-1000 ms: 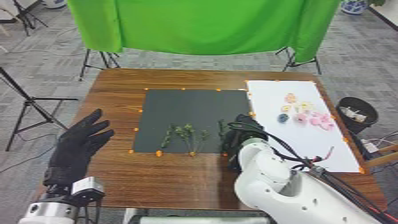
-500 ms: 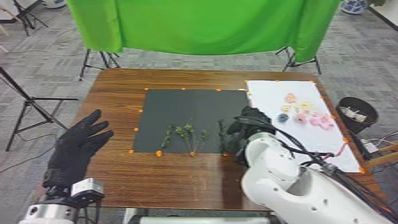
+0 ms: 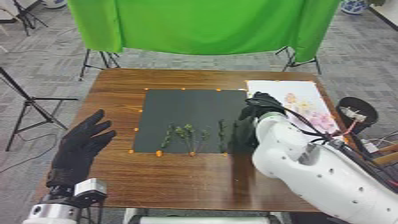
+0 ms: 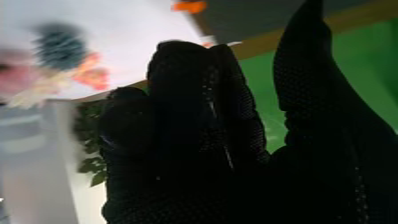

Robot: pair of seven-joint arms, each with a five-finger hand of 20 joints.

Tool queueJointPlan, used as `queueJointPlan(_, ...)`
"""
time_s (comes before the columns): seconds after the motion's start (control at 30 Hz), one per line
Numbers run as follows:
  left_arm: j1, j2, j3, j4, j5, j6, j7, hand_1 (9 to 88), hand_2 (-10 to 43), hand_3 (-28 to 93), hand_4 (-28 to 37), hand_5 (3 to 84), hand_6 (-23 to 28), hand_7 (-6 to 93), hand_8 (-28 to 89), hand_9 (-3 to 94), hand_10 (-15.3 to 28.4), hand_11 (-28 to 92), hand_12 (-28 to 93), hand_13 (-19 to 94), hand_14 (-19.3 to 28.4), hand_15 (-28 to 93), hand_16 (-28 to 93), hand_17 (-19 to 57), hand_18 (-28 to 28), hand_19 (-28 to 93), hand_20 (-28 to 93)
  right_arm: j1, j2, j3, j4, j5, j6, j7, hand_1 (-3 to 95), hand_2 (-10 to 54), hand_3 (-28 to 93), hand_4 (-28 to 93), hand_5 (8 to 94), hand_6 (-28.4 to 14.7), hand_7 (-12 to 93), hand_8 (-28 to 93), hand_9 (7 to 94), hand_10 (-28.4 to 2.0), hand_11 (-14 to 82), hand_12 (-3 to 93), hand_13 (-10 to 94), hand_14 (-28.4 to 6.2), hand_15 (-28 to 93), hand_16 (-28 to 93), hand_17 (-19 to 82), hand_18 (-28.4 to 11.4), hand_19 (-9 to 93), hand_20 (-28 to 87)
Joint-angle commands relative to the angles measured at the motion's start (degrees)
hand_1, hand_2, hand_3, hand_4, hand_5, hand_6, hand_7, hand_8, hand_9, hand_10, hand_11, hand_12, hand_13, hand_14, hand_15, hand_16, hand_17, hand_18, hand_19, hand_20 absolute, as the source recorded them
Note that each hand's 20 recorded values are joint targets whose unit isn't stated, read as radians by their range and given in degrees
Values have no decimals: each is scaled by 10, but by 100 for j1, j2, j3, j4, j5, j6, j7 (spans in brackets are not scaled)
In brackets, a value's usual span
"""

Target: Arrange flowers

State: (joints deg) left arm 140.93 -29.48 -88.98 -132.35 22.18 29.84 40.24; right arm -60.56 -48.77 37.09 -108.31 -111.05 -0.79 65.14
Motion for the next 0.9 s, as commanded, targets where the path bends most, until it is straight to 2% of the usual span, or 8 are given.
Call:
queueJointPlan(0.03, -55, -112, 61, 7, 62, -23, -86, 299, 80, 649, -222, 362, 87, 115, -86, 298, 169, 277, 108, 185, 227, 557, -113, -109, 184, 412, 130, 155, 223, 308, 388, 200, -239, 490, 396, -62, 735, -207, 522, -104, 172, -93, 542, -247, 131, 127, 771, -85, 703, 111, 616, -121, 932, 147)
queueJointPlan(0.2, -65, -65, 88, 9, -2, 2, -11, 299, 80, 648, -222, 363, 87, 116, -86, 300, 170, 276, 107, 185, 228, 557, -113, -109, 184, 411, 131, 171, 330, 332, 507, 48, -341, 613, 400, -58, 726, -208, 530, -104, 169, -91, 548, -248, 132, 128, 767, -92, 711, 100, 613, -129, 932, 140)
queueJointPlan(0.43, -148, -120, 127, 31, 60, -54, -63, 299, 80, 648, -221, 363, 87, 117, -86, 300, 170, 277, 107, 186, 228, 558, -114, -110, 184, 412, 131, 205, 363, 451, 691, 327, -399, 691, 409, -56, 721, -206, 539, -101, 170, -90, 564, -248, 135, 128, 775, -92, 715, 95, 619, -135, 932, 151)
queueJointPlan(0.53, -124, -64, 128, 25, -3, -29, -19, 299, 80, 648, -221, 362, 87, 116, -86, 300, 170, 278, 107, 186, 227, 557, -114, -110, 184, 411, 132, 200, 334, 485, 707, 444, -439, 689, 411, -56, 724, -205, 541, -99, 172, -91, 569, -248, 136, 128, 778, -90, 715, 94, 620, -136, 932, 159)
queueJointPlan(0.57, -136, -27, 149, 33, -46, -17, 48, 299, 80, 648, -221, 362, 87, 116, -86, 300, 170, 277, 107, 186, 228, 557, -114, -110, 184, 411, 132, 229, 321, 458, 728, 444, -449, 684, 411, -56, 724, -205, 542, -97, 172, -91, 572, -248, 136, 128, 778, -90, 715, 94, 620, -137, 932, 162)
queueJointPlan(0.6, -128, -76, 115, 30, 6, -42, -25, 299, 80, 649, -221, 362, 86, 116, -86, 300, 170, 277, 107, 186, 227, 557, -114, -110, 184, 411, 132, 211, 324, 446, 726, 447, -457, 694, 412, -55, 724, -205, 545, -93, 174, -91, 577, -246, 136, 128, 779, -90, 716, 94, 621, -138, 932, 165)
queueJointPlan(0.73, -139, -99, 113, 42, 17, -62, -29, 299, 80, 649, -221, 362, 87, 115, -86, 300, 169, 278, 108, 186, 227, 556, -114, -110, 184, 411, 132, 188, 285, 447, 772, 504, -401, 686, 418, -54, 724, -205, 554, -89, 177, -93, 589, -240, 138, 129, 787, -86, 719, 98, 623, -143, 932, 187)
queueJointPlan(0.9, -190, -35, 172, 57, -46, -55, 46, 299, 80, 649, -221, 362, 87, 115, -85, 300, 168, 278, 107, 186, 227, 557, -113, -109, 183, 411, 132, 241, 280, 390, 877, 597, -377, 723, 421, -52, 722, -207, 563, -81, 179, -93, 607, -229, 140, 130, 790, -86, 721, 103, 623, -148, 932, 207)
